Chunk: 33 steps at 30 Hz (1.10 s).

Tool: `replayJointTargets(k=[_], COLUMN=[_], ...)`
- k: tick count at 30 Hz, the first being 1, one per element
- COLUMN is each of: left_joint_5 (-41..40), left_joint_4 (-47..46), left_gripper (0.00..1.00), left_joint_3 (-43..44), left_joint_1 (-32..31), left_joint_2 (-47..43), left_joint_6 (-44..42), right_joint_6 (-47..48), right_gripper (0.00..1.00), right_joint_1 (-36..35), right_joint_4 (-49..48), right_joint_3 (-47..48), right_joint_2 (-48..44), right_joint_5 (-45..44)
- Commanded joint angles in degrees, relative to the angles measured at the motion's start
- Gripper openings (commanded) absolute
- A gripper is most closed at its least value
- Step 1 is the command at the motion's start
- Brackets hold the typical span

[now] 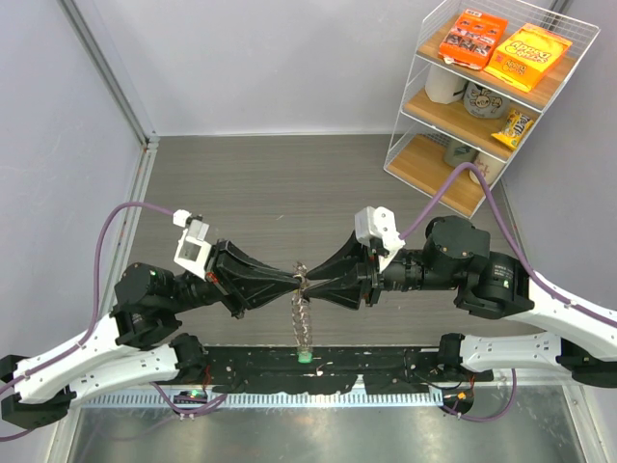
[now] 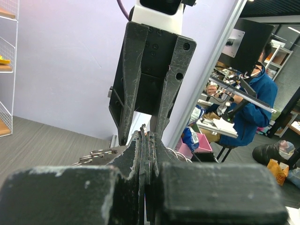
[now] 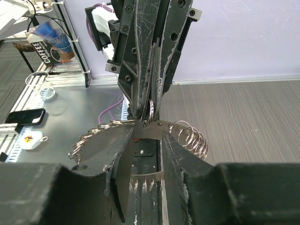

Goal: Put the keys on the keyring

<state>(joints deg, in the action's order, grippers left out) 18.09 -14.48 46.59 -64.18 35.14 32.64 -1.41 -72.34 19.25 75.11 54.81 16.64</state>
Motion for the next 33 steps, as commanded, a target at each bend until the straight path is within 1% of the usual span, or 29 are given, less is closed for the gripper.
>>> replayJointTargets(k=[1, 14, 18, 19, 20, 21, 22, 28, 32, 33], left_joint_5=[0.3, 0.8, 0.6, 0.6, 0.5, 0.5, 0.5, -0.1, -0.8, -0.9], left_joint_4=[-5.9, -6.1, -6.0, -6.0, -6.0, -6.0, -5.9, -4.2, 2.7, 4.9], left_gripper=[0.0, 0.0, 0.0, 0.0, 0.0, 0.0, 0.0, 0.0, 0.0, 0.04], left_joint_3=[0.4, 0.5, 0.4, 0.3, 0.3, 0.3, 0.4, 1.0, 3.2, 3.6], left_joint_1=[-0.2, -0.2, -0.2, -0.2, -0.2, -0.2, -0.2, -0.2, -0.2, -0.2], left_joint_2=[-0.1, 0.1, -0.1, -0.2, -0.2, -0.2, -0.2, 0.3, -0.2, -0.7], left_joint_6=[0.8, 1.0, 0.9, 0.9, 1.0, 0.9, 1.0, 0.6, -1.6, -2.4], right_joint_6=[-0.1, -0.5, -0.5, -0.3, -0.5, -0.5, -0.5, 0.0, 0.6, 0.7], right_gripper=[0.38, 0.38, 0.3, 0.24, 0.2, 0.1, 0.06, 0.06, 0.06, 0.05], right_joint_1=[-0.4, -0.4, -0.3, -0.4, -0.4, -0.4, -0.4, -0.4, -0.4, -0.4], right_joint_4=[-3.7, -4.3, -4.4, -4.4, -4.4, -4.4, -4.4, -4.0, -1.3, -0.4], right_joint_3=[1.7, 2.7, 2.8, 2.8, 2.8, 2.8, 2.9, 2.7, 2.8, 2.8], right_joint_2=[0.4, 1.2, 1.4, 1.4, 1.5, 1.5, 1.6, 1.1, 0.5, 0.0], right_joint_5=[-0.1, -0.2, 0.0, 0.0, 0.1, 0.1, 0.3, 1.5, 1.6, 1.7])
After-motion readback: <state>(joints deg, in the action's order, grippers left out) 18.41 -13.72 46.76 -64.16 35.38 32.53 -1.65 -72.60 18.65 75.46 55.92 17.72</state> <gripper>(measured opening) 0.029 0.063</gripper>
